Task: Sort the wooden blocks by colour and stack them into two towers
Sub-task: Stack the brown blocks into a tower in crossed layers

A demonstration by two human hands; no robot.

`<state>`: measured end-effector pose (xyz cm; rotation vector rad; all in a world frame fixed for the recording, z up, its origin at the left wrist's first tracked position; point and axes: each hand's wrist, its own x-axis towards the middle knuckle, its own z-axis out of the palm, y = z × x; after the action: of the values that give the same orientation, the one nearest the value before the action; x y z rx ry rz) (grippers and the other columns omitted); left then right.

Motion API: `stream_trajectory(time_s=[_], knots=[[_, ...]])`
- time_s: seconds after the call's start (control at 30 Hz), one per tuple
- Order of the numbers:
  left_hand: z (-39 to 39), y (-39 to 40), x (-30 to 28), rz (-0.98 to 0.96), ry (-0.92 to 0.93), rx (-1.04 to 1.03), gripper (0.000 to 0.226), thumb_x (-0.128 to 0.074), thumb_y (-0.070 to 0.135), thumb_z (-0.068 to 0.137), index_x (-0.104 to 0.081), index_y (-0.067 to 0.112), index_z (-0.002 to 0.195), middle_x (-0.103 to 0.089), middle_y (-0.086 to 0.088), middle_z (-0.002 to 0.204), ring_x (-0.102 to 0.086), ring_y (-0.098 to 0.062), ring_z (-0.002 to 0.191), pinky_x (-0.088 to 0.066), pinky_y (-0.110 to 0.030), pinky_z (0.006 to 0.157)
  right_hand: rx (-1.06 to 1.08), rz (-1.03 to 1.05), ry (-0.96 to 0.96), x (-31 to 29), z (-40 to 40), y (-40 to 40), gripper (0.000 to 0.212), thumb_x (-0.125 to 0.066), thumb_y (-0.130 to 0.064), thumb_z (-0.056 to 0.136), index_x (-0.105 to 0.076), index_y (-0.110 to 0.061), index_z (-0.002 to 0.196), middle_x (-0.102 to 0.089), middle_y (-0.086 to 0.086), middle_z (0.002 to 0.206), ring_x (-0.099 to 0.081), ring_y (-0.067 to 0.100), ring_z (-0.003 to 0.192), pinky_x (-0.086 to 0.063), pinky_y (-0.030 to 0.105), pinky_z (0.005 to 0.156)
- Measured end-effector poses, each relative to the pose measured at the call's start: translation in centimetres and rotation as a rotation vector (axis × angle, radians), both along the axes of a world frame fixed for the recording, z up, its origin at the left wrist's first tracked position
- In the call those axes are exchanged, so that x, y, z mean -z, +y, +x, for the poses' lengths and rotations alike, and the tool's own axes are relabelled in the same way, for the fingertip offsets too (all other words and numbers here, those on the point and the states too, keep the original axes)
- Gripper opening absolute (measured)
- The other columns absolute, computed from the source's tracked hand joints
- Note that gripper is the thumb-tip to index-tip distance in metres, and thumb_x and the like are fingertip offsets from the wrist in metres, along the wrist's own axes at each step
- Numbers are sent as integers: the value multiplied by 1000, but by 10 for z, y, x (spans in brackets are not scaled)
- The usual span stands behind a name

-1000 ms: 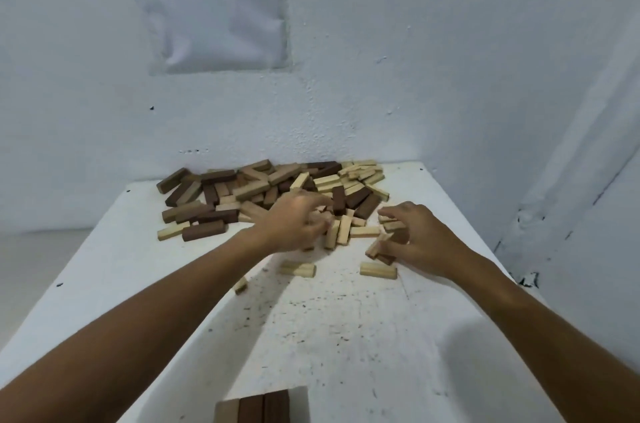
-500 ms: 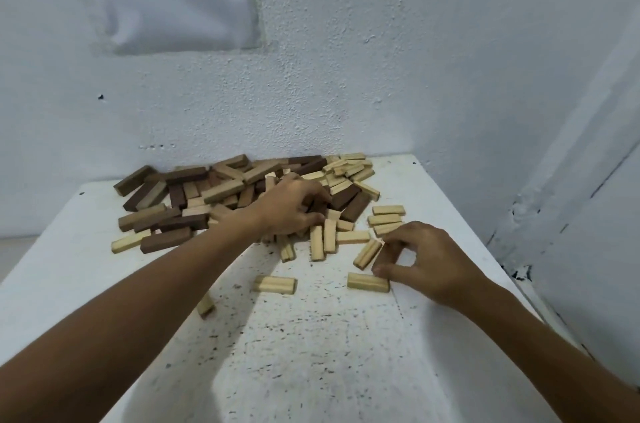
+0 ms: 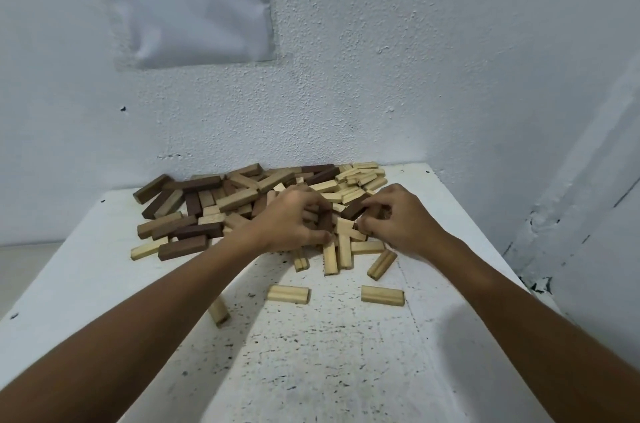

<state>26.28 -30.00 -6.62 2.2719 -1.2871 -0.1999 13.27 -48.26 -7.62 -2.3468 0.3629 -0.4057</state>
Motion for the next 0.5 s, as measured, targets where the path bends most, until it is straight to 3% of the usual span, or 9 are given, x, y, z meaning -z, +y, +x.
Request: stream_trajectory(time_s=[0.07, 0.13, 0.33, 0.5], knots=[[0, 7, 4, 13, -53, -13, 52, -80, 48, 67, -67, 26, 113, -58, 8, 117, -51, -11, 114, -39, -35, 101, 21, -15, 10, 0, 4, 3, 25, -76, -26, 80, -74, -24, 105, -53, 4, 105, -53, 14, 97, -36, 20, 79], [-2, 13, 6, 19, -51, -14, 58, -72, 56, 64, -67, 26, 114, -59, 8, 121, -50, -11, 118, -39, -44, 102, 49, -27, 6, 2, 7, 6, 25, -76, -24, 80, -74, -21, 105, -55, 6, 106, -53, 15, 100, -36, 22, 81], [-9, 28, 10, 5, -33, -15, 71, -56, 73, 56, -65, 30, 111, -55, 15, 120, -47, -10, 122, -34, -51, 105, 67, -33, 63, 1, 10, 13, 57, -71, -7, 75, -58, -11, 131, -54, 10, 125, -52, 22, 118, -38, 22, 91], [-16, 38, 12, -11, -56, -16, 72, -54, 72, 56, -66, 28, 112, -58, 12, 117, -49, -11, 117, -35, -50, 103, 156, -123, 18, 10, 10, 20, 37, -67, -8, 80, -63, -9, 117, -53, 13, 113, -54, 27, 106, -45, 30, 84]])
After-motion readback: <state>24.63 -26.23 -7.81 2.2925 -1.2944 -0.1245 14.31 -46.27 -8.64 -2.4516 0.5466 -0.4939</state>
